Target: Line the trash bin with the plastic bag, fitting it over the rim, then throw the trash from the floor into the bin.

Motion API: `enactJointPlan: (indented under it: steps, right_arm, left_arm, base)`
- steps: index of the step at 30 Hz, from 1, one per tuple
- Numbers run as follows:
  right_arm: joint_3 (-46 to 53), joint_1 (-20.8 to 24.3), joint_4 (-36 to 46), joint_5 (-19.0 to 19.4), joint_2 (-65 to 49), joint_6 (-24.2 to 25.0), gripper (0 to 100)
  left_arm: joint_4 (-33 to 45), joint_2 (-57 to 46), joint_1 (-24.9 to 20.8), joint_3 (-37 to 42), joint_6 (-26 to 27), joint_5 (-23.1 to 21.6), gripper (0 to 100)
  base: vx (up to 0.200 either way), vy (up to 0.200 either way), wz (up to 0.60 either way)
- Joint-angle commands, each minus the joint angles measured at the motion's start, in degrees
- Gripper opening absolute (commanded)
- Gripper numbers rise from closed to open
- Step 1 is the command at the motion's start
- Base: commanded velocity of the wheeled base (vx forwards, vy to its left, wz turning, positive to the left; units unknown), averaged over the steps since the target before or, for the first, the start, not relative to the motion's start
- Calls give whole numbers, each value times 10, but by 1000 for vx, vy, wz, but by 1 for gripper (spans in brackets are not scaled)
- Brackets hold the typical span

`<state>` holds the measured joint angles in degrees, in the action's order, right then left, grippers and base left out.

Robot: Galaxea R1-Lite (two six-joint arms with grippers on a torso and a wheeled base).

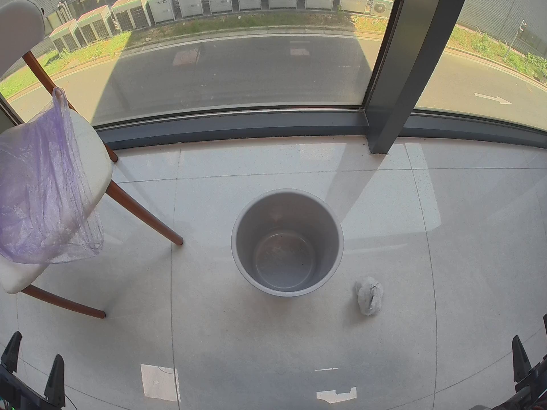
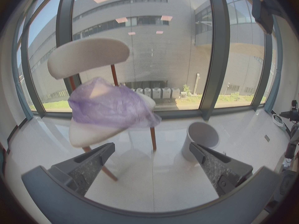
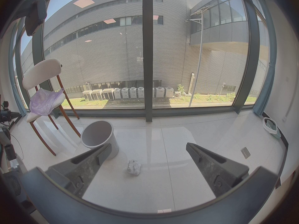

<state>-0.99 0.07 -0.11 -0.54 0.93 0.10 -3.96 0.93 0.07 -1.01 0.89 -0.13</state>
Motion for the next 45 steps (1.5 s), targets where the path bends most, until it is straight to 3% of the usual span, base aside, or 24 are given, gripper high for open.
enactJointPlan:
  steps: [1, 14, 19, 32, 37, 45]
  right_arm:
    - [9, 0, -1, 0, -8, -1, 100]
    - [9, 0, -1, 0, -8, 1, 100]
    - [9, 0, -1, 0, -8, 3, 100]
    - [9, 0, -2, 0, -8, 3, 100]
    - [9, 0, -2, 0, -8, 3, 100]
    - [9, 0, -2, 0, -8, 3, 100]
  left_arm:
    - [-49, -9, 0, 10, 1, -3, 100]
    - [-25, -9, 0, 2, 28, -2, 100]
    - [-22, 1, -6, -51, 25, -35, 100]
    - [-32, 315, -53, -250, -5, -58, 100]
    - [-33, 408, -52, -330, -57, -94, 100]
    - [-33, 506, -38, -399, -85, -87, 100]
  base:
    - [0, 0, 0]
    - [0, 0, 0]
    - [0, 0, 0]
    - [0, 0, 0]
    - [0, 0, 0]
    - [0, 0, 0]
